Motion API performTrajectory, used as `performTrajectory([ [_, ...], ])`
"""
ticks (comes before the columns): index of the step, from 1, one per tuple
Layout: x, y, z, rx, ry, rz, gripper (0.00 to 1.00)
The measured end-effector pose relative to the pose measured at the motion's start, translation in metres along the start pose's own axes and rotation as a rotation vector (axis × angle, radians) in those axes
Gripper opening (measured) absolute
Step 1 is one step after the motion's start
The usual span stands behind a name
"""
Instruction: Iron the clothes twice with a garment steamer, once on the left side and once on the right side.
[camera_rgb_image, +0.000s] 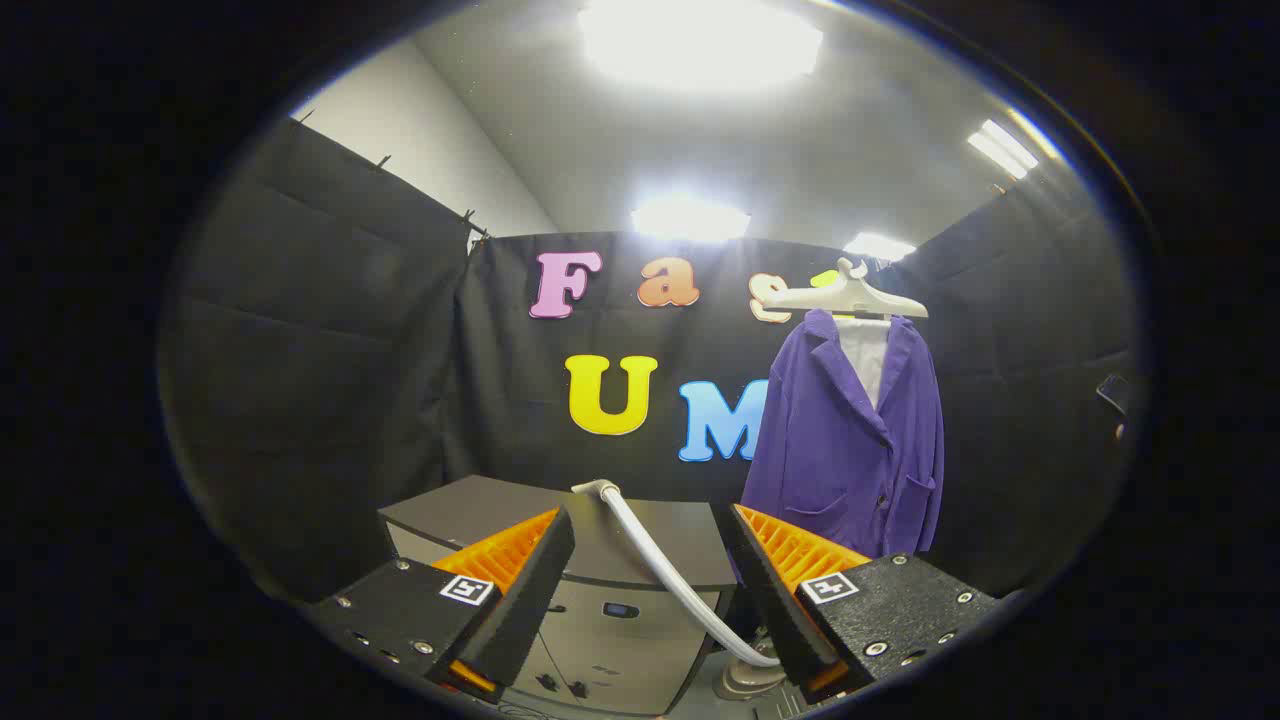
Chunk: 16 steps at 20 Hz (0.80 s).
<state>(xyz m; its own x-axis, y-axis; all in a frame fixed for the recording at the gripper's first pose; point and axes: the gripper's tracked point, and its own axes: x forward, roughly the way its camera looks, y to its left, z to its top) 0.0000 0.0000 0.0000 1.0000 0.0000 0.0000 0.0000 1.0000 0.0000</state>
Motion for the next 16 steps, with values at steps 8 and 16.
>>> performTrajectory([
  [8, 0.035, -0.016, -0.017, -0.04, 0.046, -0.107, 0.95],
  [16, 0.045, -0.036, -0.028, -0.012, 0.089, -0.116, 0.95],
])
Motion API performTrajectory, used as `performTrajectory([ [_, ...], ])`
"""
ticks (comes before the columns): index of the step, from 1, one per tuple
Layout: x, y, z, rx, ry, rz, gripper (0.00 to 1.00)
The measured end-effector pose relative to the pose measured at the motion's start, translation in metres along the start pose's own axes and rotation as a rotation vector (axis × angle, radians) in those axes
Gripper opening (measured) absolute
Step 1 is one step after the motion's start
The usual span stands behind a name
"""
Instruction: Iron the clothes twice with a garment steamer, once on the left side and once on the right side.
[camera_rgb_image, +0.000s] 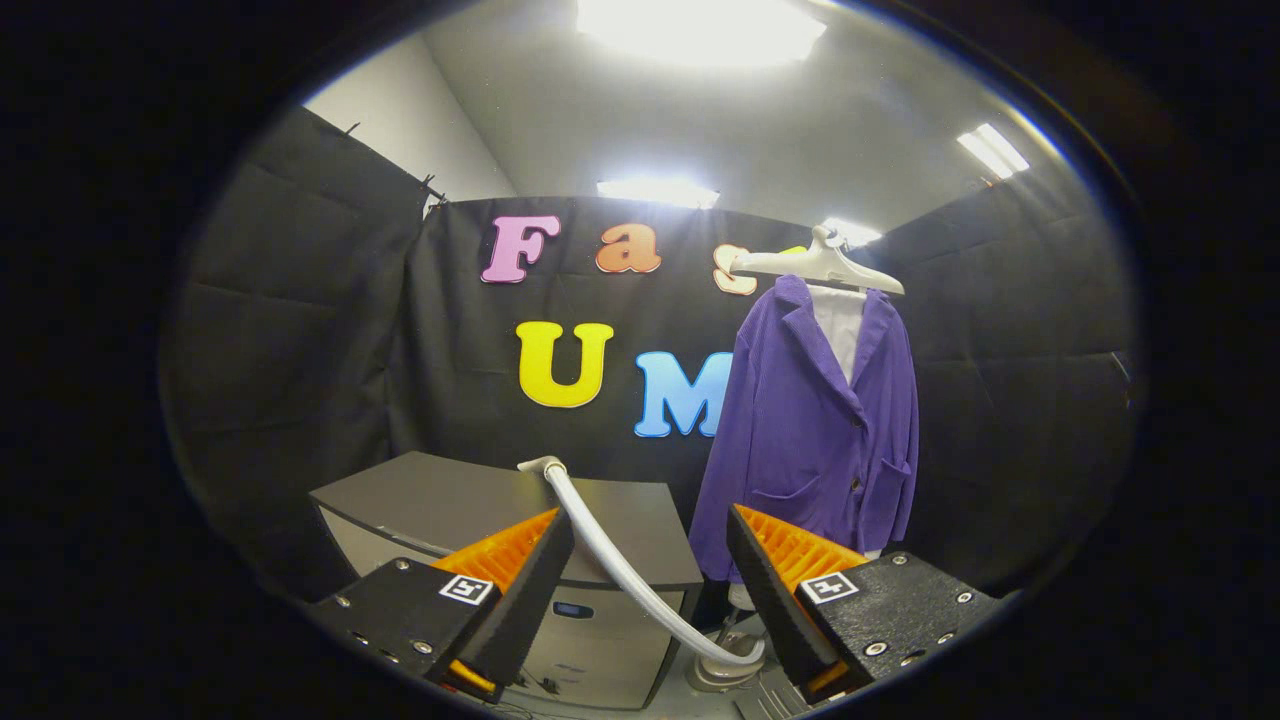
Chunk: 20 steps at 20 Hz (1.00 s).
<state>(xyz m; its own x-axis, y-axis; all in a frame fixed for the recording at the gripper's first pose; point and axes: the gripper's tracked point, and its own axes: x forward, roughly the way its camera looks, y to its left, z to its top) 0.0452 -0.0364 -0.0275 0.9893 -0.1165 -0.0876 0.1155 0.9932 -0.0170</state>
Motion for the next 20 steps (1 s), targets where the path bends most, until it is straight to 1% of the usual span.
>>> performTrajectory([
  [9, -0.002, -0.026, 0.025, 0.022, 0.005, 0.078, 0.95],
  [11, -0.003, -0.024, 0.026, -0.007, 0.01, 0.117, 0.95],
  [13, 0.004, -0.012, 0.023, -0.039, 0.046, 0.176, 0.95],
  [15, 0.018, 0.008, 0.025, -0.038, 0.092, 0.255, 0.95],
  [16, 0.03, 0.014, 0.029, -0.031, 0.106, 0.275, 0.95],
  [17, 0.044, 0.019, 0.034, -0.029, 0.11, 0.285, 0.95],
  [20, 0.094, 0.034, 0.043, -0.018, 0.153, 0.278, 0.95],
])
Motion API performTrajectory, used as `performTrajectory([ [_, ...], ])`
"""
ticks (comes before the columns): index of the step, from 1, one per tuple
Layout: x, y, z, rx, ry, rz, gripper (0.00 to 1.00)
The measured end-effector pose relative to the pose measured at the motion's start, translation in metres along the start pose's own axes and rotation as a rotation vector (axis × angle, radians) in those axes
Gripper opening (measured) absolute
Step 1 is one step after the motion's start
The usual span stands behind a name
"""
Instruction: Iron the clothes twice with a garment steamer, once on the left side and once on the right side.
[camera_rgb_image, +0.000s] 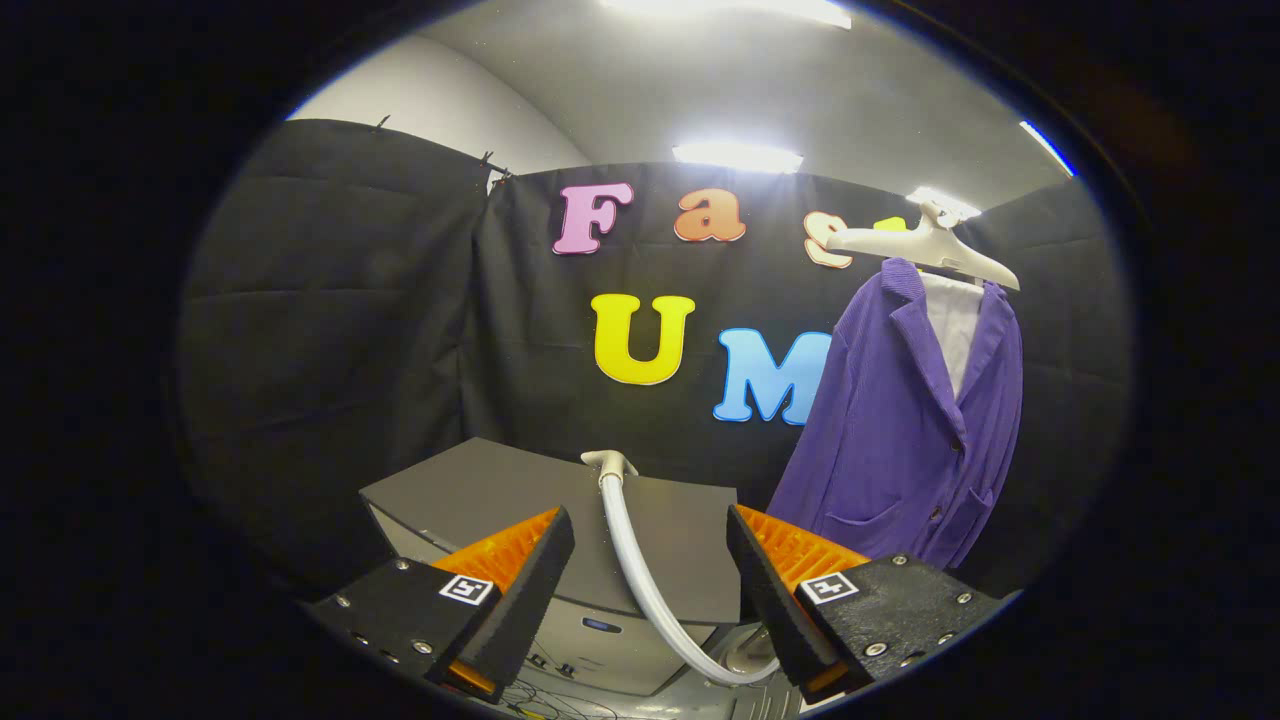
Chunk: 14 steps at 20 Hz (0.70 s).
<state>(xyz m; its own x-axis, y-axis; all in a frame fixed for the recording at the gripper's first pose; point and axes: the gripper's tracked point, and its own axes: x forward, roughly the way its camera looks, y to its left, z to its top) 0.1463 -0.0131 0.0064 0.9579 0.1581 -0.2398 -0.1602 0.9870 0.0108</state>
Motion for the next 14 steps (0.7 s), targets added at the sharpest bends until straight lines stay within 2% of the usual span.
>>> performTrajectory([
  [7, 0.125, 0.021, 0.014, 0.068, 0.17, -0.024, 0.95],
  [10, 0.16, 0.029, 0.01, 0.077, 0.234, -0.029, 0.95],
  [14, 0.213, 0.035, 0.012, 0.185, 0.287, -0.06, 0.95],
])
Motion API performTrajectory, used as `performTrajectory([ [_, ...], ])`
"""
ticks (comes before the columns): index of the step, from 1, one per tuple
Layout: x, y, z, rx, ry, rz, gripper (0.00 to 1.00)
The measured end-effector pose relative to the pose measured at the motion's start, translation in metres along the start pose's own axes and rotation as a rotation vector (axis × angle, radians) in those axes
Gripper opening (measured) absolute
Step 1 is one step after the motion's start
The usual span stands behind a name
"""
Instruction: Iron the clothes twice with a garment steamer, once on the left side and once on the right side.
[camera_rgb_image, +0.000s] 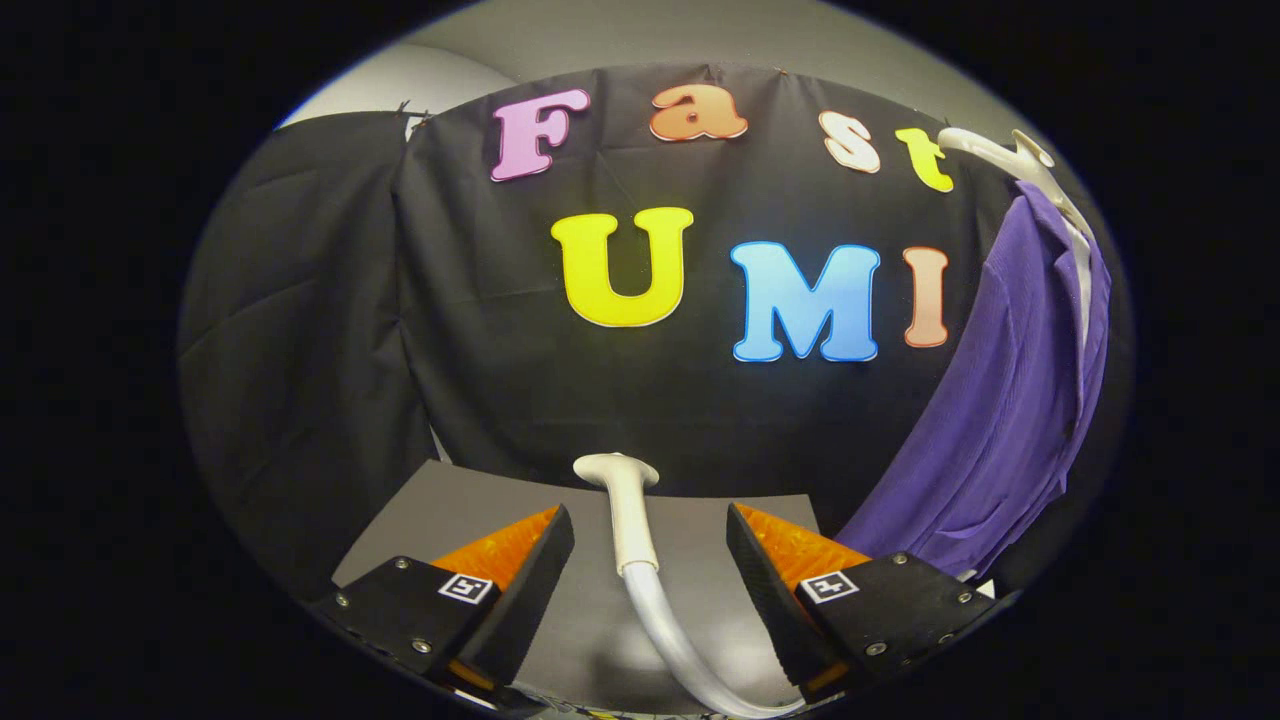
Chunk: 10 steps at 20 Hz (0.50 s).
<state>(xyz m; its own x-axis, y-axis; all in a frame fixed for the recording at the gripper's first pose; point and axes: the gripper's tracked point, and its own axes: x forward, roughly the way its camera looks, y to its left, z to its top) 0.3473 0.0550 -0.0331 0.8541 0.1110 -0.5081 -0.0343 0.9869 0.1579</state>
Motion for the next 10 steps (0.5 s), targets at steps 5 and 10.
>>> performTrajectory([
  [5, 0.06, -0.013, 0.001, 0.023, 0.098, -0.077, 0.95],
  [10, 0.11, -0.021, -0.007, 0.122, 0.187, -0.113, 0.94],
])
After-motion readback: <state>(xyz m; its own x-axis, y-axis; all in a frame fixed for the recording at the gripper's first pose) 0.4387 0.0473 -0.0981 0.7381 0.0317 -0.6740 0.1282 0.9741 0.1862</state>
